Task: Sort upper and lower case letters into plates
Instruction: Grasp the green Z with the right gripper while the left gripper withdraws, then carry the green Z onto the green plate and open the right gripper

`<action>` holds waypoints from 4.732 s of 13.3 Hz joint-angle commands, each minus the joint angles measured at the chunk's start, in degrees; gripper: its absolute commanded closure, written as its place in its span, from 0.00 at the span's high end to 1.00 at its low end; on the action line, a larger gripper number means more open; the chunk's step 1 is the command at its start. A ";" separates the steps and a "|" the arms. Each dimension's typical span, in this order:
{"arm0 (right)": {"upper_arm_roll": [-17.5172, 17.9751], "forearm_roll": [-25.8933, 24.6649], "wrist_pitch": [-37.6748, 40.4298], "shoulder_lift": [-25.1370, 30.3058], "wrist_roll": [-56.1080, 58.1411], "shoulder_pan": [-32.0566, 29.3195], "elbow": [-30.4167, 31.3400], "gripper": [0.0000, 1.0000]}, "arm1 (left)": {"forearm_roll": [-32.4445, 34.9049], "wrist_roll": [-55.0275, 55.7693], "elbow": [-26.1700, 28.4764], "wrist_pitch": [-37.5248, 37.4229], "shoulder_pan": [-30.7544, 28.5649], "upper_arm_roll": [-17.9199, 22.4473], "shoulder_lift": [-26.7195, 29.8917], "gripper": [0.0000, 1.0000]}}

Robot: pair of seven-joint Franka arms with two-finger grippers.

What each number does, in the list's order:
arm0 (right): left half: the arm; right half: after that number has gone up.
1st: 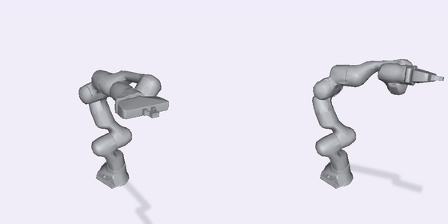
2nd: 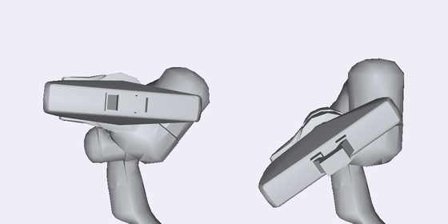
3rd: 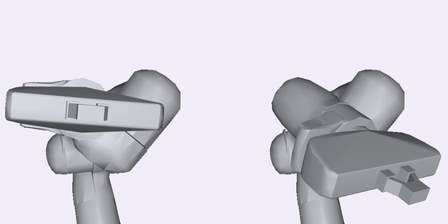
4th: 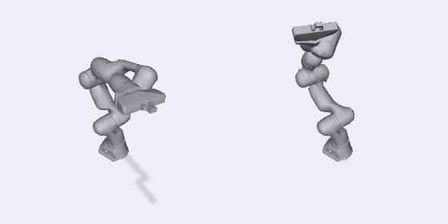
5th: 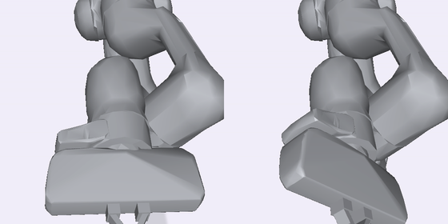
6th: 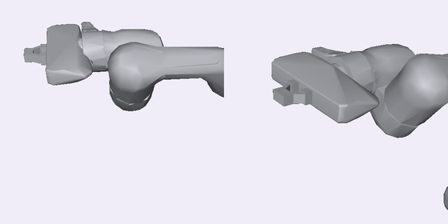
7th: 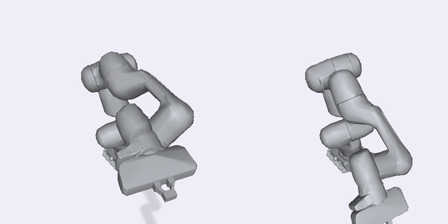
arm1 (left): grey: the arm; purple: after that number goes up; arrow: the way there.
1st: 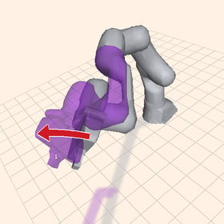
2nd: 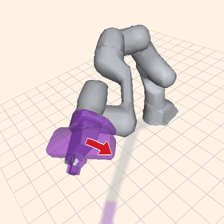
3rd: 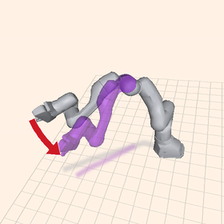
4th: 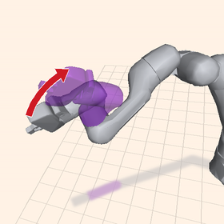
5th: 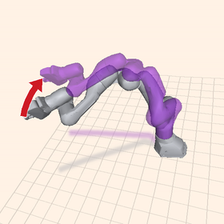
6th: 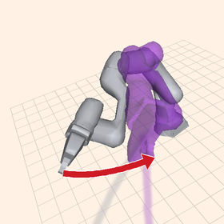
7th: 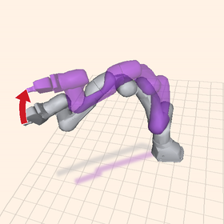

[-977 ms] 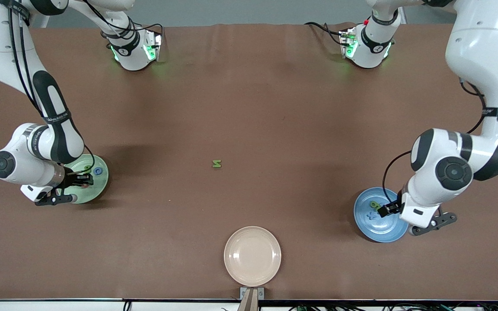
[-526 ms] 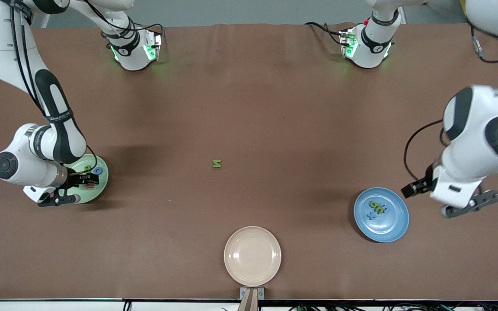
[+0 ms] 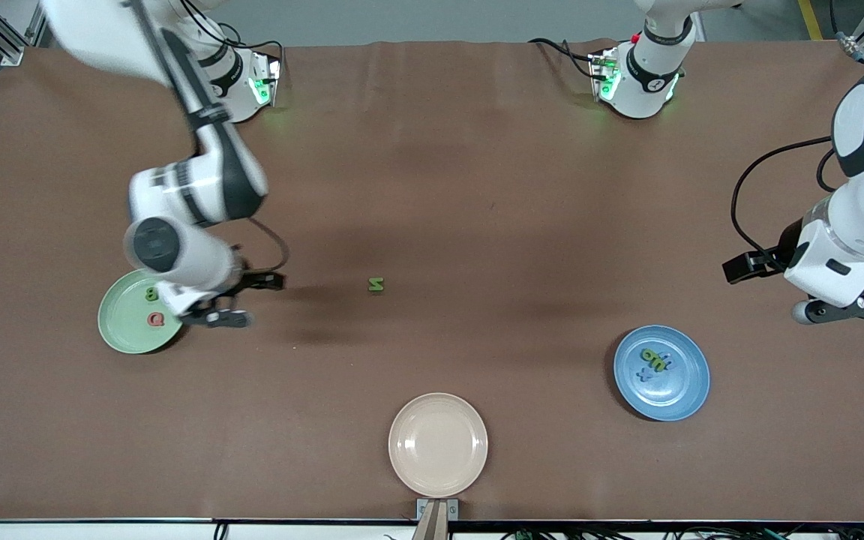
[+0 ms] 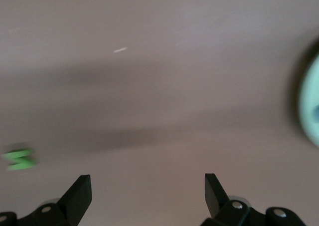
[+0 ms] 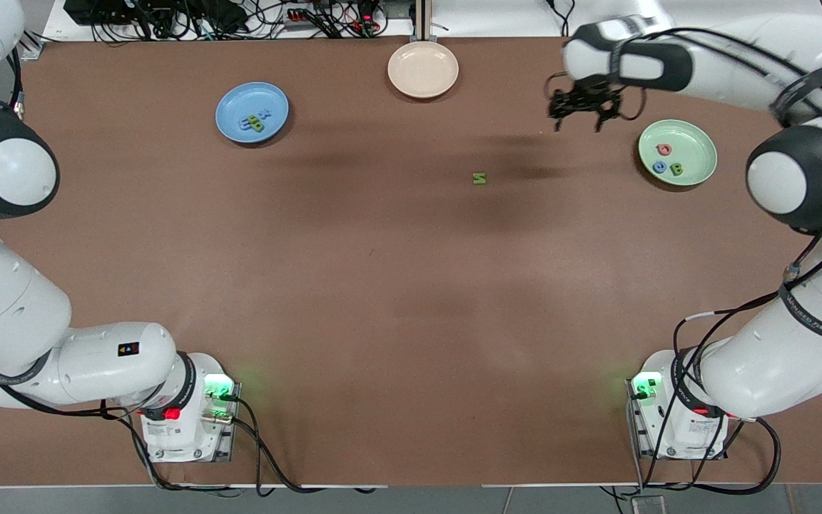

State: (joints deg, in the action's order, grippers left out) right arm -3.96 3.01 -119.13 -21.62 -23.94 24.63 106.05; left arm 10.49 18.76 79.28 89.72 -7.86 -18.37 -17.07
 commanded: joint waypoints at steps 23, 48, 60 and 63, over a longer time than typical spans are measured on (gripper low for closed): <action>0.27 5.08 -21.32 -15.38 -3.39 14.84 -2.52 0.77 | -10.22 -12.96 10.54 1.33 12.69 16.17 16.81 1.00; -0.25 4.38 -7.82 -7.94 -0.25 12.92 -4.80 0.14 | -11.46 -13.14 7.55 1.34 11.64 15.99 14.78 1.00; -0.52 1.56 9.90 4.92 53.72 -25.49 -2.44 0.14 | -11.10 -14.19 6.15 1.43 11.20 16.43 14.43 1.00; -0.52 1.56 0.51 3.44 58.56 -29.62 3.26 0.14 | -11.28 -13.93 6.06 1.34 11.64 16.17 14.43 1.00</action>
State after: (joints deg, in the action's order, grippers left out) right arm -5.81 5.35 -113.73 -17.87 32.53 -3.07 105.37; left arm 0.04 5.52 86.35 91.26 3.58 -2.14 -2.27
